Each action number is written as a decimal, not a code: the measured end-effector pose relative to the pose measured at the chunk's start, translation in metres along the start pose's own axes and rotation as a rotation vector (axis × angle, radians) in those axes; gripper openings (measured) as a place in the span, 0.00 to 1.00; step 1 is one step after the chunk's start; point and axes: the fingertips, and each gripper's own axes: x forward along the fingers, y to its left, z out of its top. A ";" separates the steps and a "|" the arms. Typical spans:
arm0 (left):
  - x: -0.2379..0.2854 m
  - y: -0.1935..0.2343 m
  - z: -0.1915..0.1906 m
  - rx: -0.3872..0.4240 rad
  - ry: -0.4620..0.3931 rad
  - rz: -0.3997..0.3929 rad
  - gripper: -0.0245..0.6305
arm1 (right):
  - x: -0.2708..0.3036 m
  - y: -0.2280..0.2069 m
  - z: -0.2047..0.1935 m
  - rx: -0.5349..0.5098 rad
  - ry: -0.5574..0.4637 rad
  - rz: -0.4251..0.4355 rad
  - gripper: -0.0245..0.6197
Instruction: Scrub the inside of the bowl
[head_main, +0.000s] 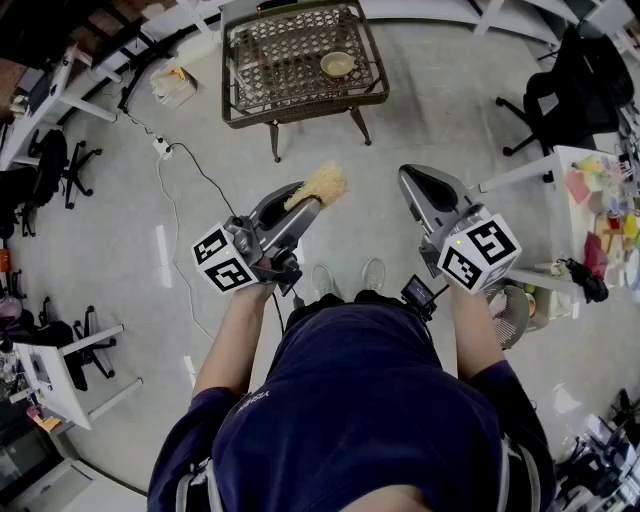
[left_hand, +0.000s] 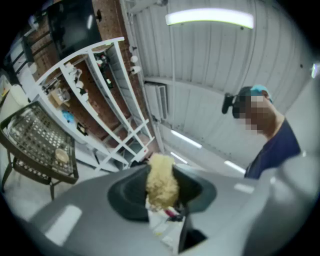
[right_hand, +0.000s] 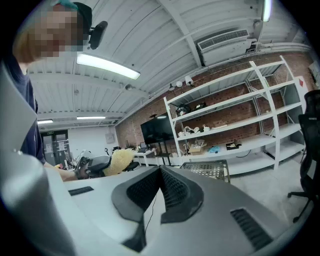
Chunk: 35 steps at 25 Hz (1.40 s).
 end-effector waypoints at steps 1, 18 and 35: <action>0.001 0.000 0.000 0.002 0.001 -0.002 0.22 | 0.000 0.000 0.000 -0.001 0.000 0.000 0.05; 0.026 0.007 -0.022 0.081 0.089 0.062 0.22 | -0.017 -0.030 -0.008 0.036 0.003 -0.008 0.05; 0.049 0.025 -0.048 0.161 0.156 0.249 0.22 | -0.048 -0.081 -0.022 0.074 0.041 0.133 0.05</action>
